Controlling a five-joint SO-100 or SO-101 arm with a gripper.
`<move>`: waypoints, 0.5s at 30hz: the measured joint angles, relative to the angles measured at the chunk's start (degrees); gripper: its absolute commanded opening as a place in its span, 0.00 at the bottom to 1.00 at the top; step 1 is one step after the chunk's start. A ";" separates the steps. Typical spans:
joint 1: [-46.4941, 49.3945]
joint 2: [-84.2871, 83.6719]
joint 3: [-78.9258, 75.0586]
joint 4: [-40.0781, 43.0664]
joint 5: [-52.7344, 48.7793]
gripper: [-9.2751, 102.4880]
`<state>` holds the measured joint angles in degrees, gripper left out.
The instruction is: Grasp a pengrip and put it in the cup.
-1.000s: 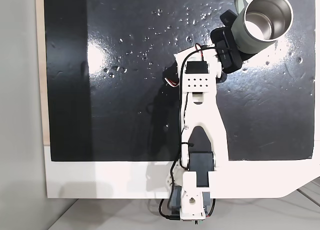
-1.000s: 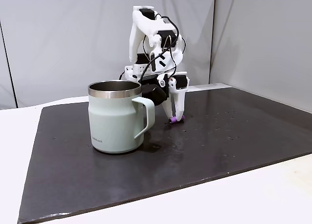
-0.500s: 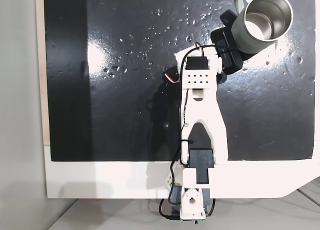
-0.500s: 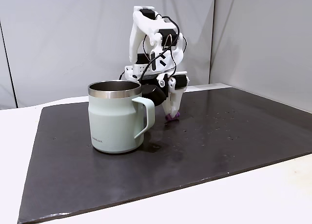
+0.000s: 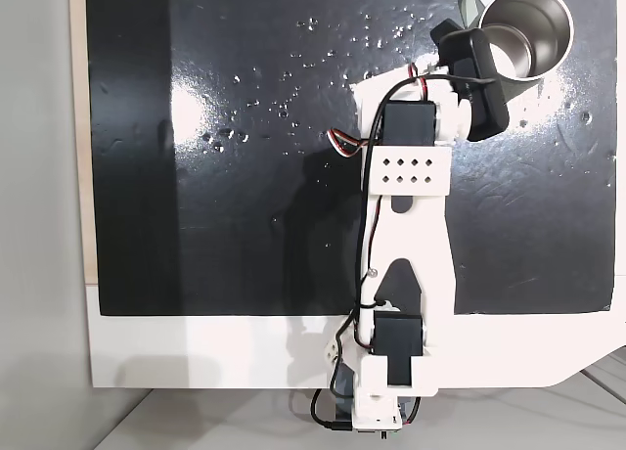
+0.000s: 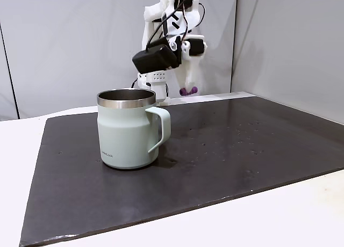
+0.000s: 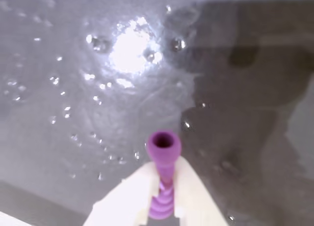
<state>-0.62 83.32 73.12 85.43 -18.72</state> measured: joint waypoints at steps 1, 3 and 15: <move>0.53 0.79 -0.88 1.41 -0.62 0.08; 2.11 2.20 -2.64 3.78 -2.11 0.08; 14.50 4.31 -17.93 6.77 -5.27 0.08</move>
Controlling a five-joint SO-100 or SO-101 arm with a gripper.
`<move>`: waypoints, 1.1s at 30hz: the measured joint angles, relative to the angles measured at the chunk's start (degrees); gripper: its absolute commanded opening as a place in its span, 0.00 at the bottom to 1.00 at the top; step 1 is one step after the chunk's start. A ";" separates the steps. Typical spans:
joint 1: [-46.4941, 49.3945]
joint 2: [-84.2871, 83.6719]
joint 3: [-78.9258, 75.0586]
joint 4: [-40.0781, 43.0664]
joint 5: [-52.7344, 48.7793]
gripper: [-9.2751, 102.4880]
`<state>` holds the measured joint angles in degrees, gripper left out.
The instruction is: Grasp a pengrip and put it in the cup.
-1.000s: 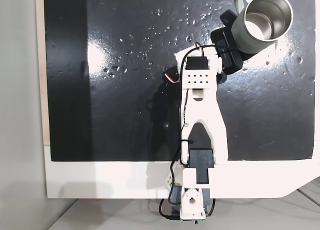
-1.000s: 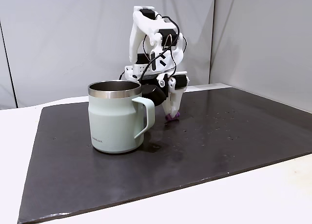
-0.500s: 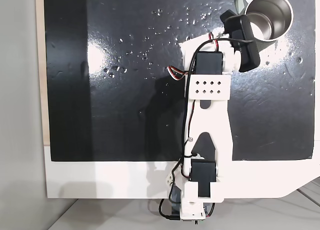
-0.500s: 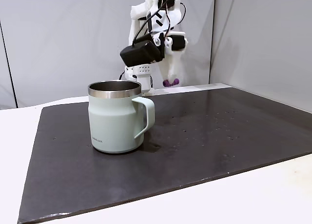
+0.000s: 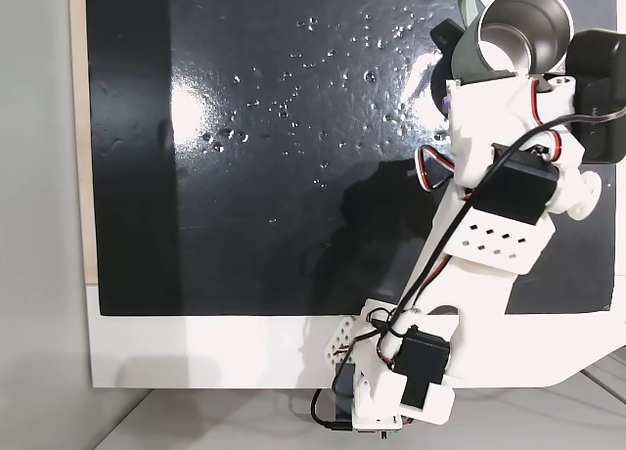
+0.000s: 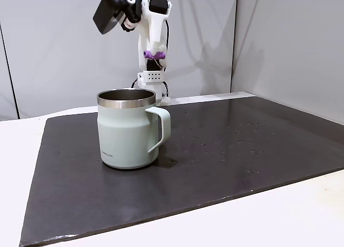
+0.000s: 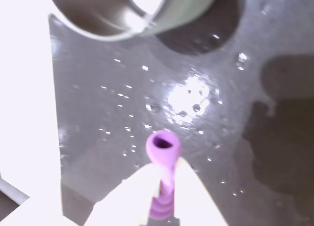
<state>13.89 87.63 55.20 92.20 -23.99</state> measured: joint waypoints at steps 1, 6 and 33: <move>0.26 -0.70 -1.23 0.00 -0.26 0.08; 2.64 -6.24 -5.71 -2.20 -0.79 0.08; 4.66 -44.47 -67.41 11.60 -7.91 0.08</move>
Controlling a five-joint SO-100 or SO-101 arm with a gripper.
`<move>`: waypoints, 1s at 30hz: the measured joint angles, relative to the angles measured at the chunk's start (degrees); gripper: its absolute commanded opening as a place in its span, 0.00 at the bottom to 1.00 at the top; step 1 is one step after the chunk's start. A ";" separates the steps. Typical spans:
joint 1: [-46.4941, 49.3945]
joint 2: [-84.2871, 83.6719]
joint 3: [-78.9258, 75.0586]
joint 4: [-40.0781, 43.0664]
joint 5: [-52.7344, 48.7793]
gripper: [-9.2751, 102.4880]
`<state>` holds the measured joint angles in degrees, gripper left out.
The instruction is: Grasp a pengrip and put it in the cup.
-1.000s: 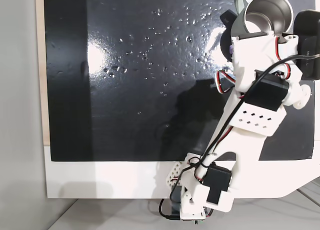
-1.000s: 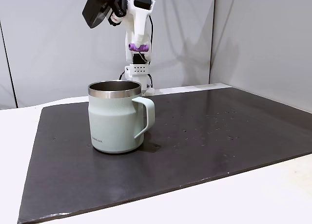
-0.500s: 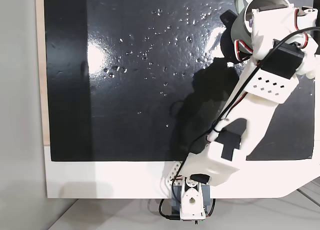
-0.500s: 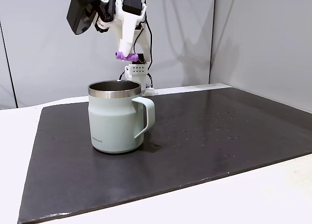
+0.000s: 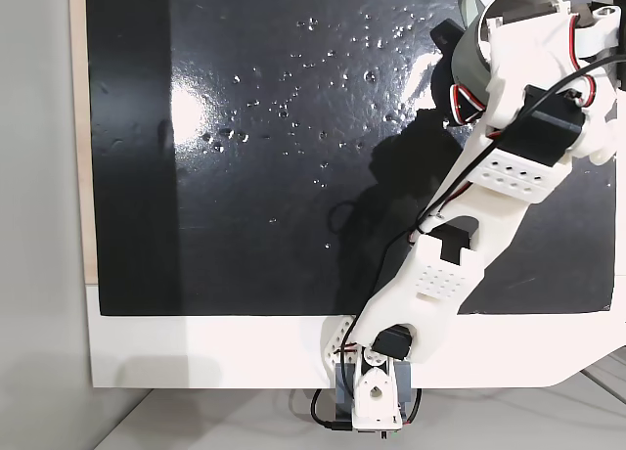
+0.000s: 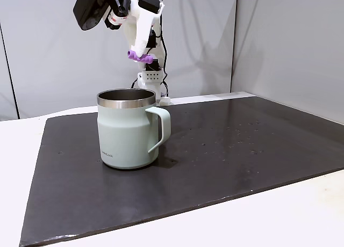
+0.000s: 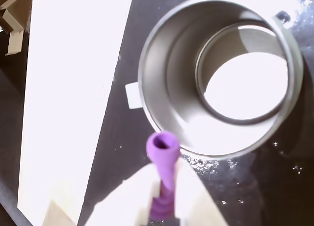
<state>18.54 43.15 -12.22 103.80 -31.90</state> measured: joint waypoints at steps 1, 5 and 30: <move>0.53 0.00 0.00 0.00 -0.44 0.08; 3.08 0.00 0.00 -0.97 -1.14 0.08; 3.78 -0.70 -0.09 -1.93 -1.23 0.36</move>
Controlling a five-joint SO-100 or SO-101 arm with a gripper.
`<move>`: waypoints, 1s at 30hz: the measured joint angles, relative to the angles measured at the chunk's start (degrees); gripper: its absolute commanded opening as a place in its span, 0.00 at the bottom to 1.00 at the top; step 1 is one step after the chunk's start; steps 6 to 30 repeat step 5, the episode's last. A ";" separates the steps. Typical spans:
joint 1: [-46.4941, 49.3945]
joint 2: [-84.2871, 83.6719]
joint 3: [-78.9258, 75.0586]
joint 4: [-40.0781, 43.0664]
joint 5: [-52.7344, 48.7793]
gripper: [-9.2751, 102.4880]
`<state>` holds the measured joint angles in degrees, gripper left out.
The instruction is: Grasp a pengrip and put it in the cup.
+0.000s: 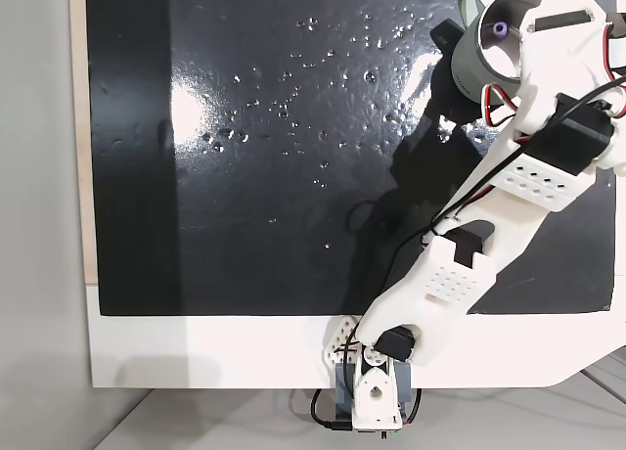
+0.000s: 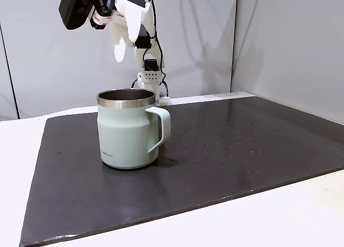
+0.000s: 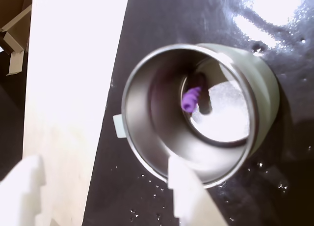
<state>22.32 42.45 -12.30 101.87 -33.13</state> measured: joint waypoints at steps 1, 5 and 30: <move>0.00 0.00 0.00 0.00 0.00 0.36; -0.09 0.00 0.00 0.00 0.00 0.36; -0.09 0.00 0.00 0.00 0.00 0.36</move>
